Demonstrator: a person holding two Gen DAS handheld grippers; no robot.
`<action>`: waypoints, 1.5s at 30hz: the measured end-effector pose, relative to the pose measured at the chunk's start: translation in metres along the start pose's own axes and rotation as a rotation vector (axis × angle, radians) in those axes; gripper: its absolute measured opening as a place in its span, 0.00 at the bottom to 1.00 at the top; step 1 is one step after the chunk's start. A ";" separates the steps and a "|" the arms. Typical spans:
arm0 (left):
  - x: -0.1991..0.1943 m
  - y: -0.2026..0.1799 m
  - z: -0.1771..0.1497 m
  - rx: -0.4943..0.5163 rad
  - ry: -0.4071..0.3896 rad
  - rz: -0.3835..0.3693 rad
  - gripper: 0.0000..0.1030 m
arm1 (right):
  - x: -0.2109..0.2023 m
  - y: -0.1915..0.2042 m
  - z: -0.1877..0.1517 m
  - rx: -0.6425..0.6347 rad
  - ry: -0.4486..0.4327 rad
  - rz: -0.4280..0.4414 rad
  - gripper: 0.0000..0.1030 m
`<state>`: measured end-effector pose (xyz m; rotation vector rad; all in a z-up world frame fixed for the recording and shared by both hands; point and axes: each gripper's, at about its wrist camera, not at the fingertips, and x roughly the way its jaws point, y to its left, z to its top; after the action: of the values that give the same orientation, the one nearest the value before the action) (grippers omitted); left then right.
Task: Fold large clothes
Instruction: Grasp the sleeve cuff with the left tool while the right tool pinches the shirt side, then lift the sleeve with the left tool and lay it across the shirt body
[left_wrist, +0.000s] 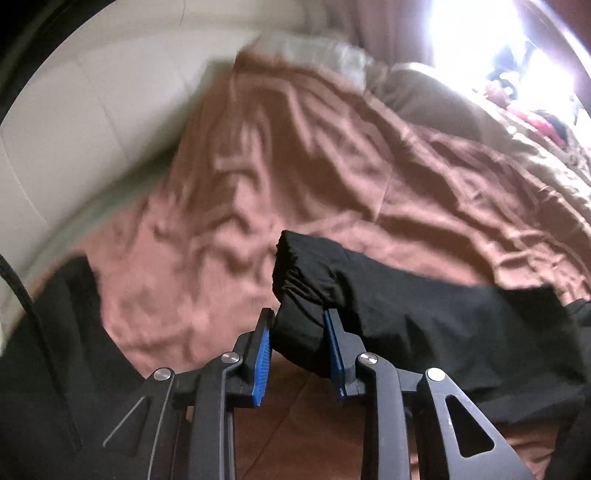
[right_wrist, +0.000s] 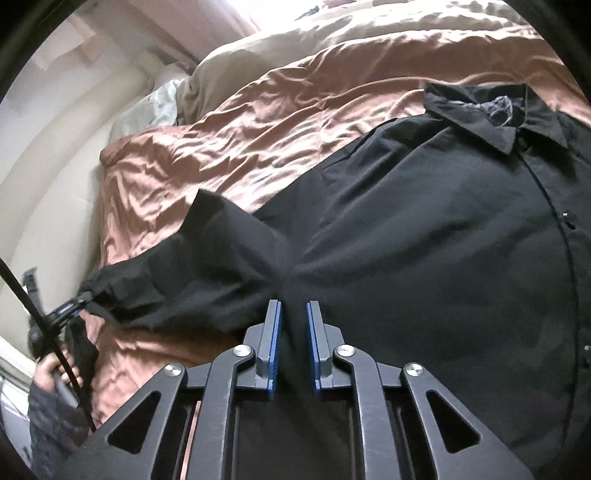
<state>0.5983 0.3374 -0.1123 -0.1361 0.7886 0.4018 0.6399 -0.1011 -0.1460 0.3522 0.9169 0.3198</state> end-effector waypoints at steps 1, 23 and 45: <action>-0.016 -0.003 0.009 0.009 -0.031 -0.002 0.28 | 0.008 0.001 0.003 0.011 0.015 0.003 0.10; -0.309 -0.169 0.096 0.241 -0.401 -0.268 0.24 | -0.144 -0.049 -0.050 0.063 -0.062 0.059 0.66; -0.359 -0.439 0.022 0.534 -0.340 -0.588 0.22 | -0.247 -0.152 -0.077 0.280 -0.230 -0.092 0.73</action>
<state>0.5608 -0.1663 0.1461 0.1968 0.4653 -0.3416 0.4548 -0.3273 -0.0780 0.5901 0.7482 0.0633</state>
